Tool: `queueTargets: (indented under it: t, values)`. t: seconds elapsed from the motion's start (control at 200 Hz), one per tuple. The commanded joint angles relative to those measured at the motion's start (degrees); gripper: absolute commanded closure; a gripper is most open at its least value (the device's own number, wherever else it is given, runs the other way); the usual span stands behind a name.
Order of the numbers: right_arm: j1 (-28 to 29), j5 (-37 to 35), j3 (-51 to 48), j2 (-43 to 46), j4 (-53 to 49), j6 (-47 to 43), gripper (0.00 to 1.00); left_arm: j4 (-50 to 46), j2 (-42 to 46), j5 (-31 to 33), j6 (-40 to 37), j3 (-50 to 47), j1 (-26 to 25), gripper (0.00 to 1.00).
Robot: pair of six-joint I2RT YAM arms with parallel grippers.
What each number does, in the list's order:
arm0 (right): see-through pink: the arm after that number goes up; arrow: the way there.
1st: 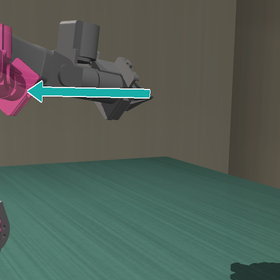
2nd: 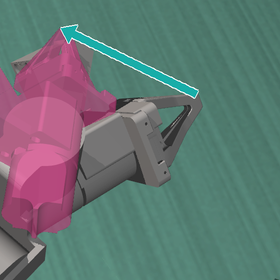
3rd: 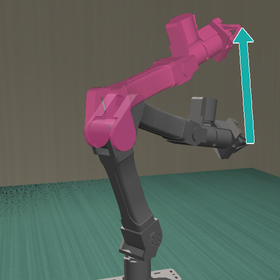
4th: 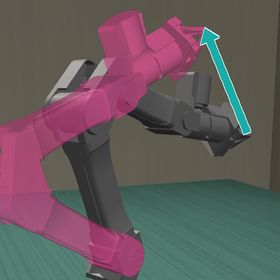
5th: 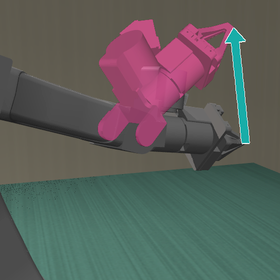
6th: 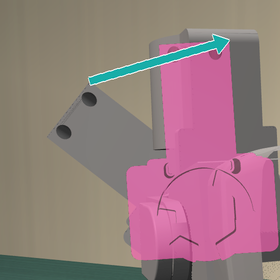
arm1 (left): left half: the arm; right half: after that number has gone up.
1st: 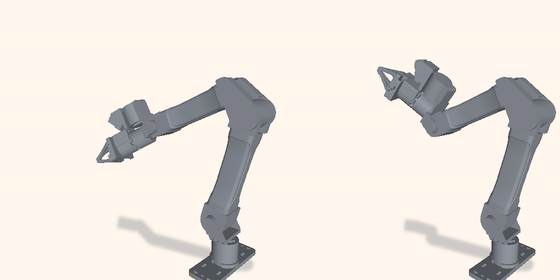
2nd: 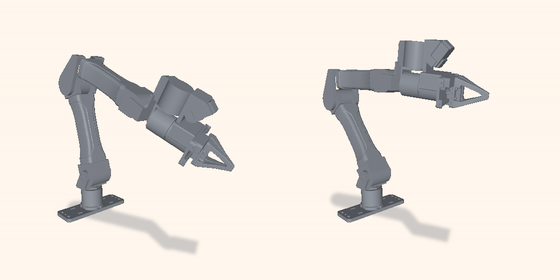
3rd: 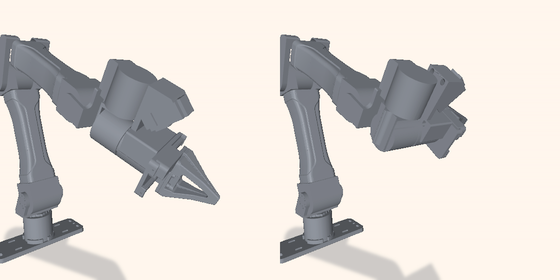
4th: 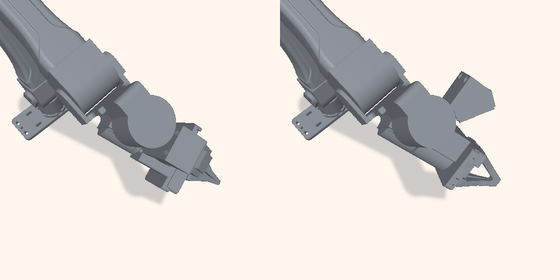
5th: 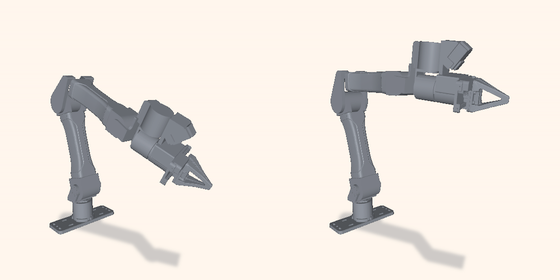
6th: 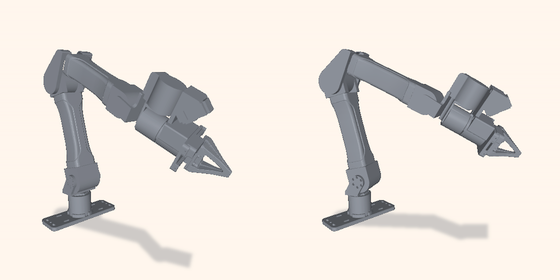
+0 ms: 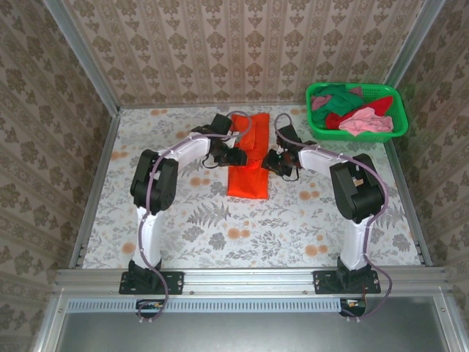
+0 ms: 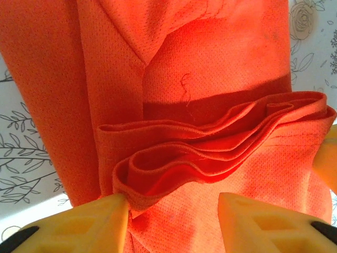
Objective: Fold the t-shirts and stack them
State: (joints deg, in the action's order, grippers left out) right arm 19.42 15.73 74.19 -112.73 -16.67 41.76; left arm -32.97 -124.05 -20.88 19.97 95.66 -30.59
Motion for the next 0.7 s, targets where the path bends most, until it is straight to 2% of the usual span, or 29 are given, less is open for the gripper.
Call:
queueTargets:
  t: [0.0, 0.135, 0.175, 0.22, 0.285, 0.505, 0.695]
  values:
    - [0.13, 2.74, 2.0, -1.53, 0.0, -0.3, 0.77, -2.17, -0.83, 0.56, 1.02, 2.33, -0.61, 0.54]
    - [0.12, 3.95, 2.61, -2.49, 0.76, -0.1, 0.86, -2.57, -1.13, 1.16, 0.95, 2.73, -0.7, 0.66]
    - [0.14, 4.06, 2.75, -2.62, 0.93, -0.02, 0.93, -2.55, -1.04, 1.28, 0.9, 2.62, -0.7, 0.7]
    - [0.07, 4.31, 2.79, -2.74, 1.1, -0.09, 1.0, -2.28, -1.02, 1.12, 0.87, 2.35, -0.66, 0.81]
    - [0.05, 4.72, 2.73, -2.51, 1.44, -0.36, 1.0, -2.01, -0.8, 0.96, 0.75, 2.01, -0.61, 1.0]
    - [0.05, 7.21, -4.49, 4.42, 10.4, -3.05, 1.0, 1.47, 6.55, 2.05, 2.88, -2.95, 0.4, 1.0]
    - [0.1, 9.15, -3.57, 4.65, 12.93, -4.37, 1.0, 0.92, 10.6, 4.23, 2.68, -4.93, 1.01, 1.0]
